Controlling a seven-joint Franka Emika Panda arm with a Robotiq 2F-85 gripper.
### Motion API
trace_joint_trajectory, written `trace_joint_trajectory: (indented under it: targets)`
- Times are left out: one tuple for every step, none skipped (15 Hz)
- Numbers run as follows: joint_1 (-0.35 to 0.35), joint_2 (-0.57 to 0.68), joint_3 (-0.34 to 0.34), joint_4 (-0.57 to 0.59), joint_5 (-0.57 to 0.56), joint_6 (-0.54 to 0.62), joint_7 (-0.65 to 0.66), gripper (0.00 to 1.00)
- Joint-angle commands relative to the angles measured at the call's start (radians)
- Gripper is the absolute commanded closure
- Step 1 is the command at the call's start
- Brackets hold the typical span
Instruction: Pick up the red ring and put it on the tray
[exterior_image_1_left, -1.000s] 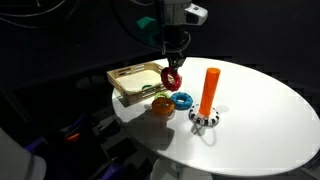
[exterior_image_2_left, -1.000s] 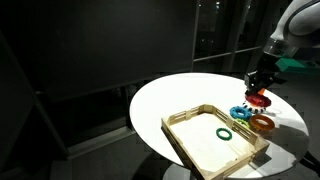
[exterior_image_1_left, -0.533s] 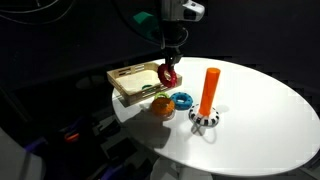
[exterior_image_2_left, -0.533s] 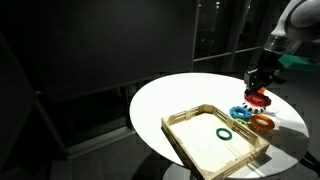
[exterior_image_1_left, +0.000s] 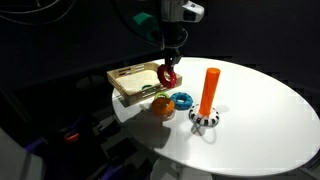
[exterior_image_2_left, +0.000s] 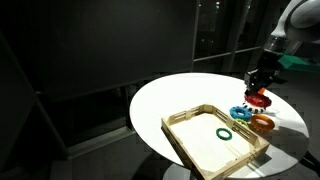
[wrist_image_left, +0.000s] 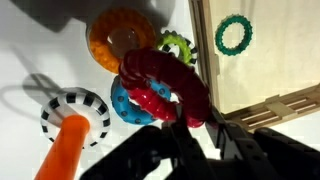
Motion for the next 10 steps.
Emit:
trace_joint_trajectory:
  targets:
    - [0.002,0.004,0.003,0.008,-0.022,-0.004,0.020,0.93]
    - [0.005,0.008,0.005,0.016,-0.025,-0.007,0.019,0.93]
    - [0.008,0.015,0.009,0.027,-0.025,-0.012,0.017,0.92]
    - [0.012,0.020,0.012,0.036,-0.031,-0.013,0.021,0.92]
    - [0.017,0.026,0.017,0.046,-0.031,-0.014,0.020,0.92]
    - [0.023,0.032,0.023,0.058,-0.037,-0.016,0.021,0.92]
    - [0.030,0.039,0.029,0.072,-0.041,-0.017,0.022,0.92]
    - [0.038,0.048,0.036,0.086,-0.045,-0.016,0.019,0.92]
    - [0.048,0.060,0.045,0.105,-0.049,-0.016,0.016,0.92]
    - [0.058,0.074,0.055,0.123,-0.053,-0.014,0.014,0.92]
